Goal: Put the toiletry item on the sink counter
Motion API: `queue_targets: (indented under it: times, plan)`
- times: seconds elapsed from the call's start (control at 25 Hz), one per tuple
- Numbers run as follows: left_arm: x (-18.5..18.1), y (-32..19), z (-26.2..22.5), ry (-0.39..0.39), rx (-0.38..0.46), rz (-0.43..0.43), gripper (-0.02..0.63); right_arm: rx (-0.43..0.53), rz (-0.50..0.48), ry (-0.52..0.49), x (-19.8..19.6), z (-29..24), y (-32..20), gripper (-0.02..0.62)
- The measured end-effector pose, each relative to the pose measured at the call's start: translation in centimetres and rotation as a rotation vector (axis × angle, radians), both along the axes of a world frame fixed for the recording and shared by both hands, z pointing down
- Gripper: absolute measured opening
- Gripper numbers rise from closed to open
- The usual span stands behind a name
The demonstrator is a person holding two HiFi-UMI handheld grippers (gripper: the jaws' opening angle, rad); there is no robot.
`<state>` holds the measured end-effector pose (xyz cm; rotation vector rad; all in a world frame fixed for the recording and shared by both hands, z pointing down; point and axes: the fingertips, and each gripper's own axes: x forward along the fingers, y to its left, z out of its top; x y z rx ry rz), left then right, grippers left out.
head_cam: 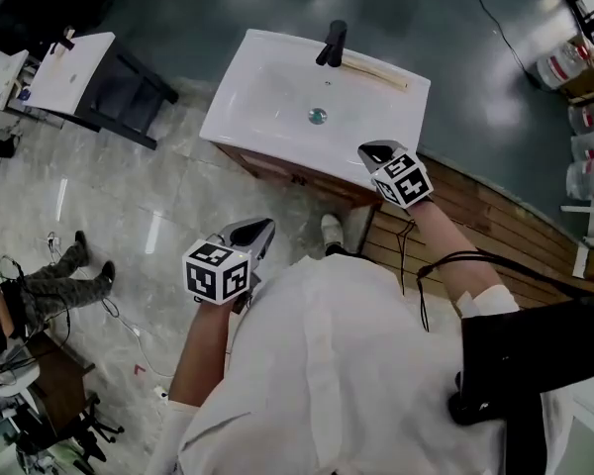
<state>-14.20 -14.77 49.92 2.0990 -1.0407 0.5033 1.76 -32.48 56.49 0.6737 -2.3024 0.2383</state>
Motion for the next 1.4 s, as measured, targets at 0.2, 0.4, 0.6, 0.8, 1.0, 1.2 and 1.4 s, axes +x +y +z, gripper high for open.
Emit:
queue_targets:
  times: [0.2, 0.4, 0.6, 0.8, 1.0, 1.2, 1.4]
  plan:
    - [-0.4, 3.0, -0.3, -0.024, 0.034, 0.041, 0.006, -0.044, 0.003, -0.051, -2.1, -1.3, 7.4, 0.005]
    - [-0.8, 6.1, -0.4, -0.011, 0.043, 0.071, 0.006, -0.061, 0.006, -0.086, -4.2, -2.9, 13.5, 0.005]
    - [-0.8, 9.6, 0.1, -0.001, 0.037, 0.106, 0.006, -0.064, -0.014, -0.105, -6.1, -3.9, 19.1, 0.005]
    - [-1.3, 12.6, 0.9, -0.001, 0.027, 0.131, 0.006, -0.069, -0.049, -0.102, -8.0, -3.6, 24.4, 0.005]
    - [-1.0, 14.8, 1.0, 0.003, 0.028, 0.133, 0.006, -0.071, -0.094, -0.092, -8.8, -3.3, 28.6, 0.005]
    - [-0.7, 16.3, 1.0, 0.001, 0.032, 0.139, 0.006, -0.070, -0.101, -0.105, -9.1, -3.7, 30.4, 0.005]
    - [-0.9, 17.0, 0.8, 0.008, 0.042, 0.113, 0.006, -0.070, -0.131, -0.113, -9.9, -4.0, 31.6, 0.005]
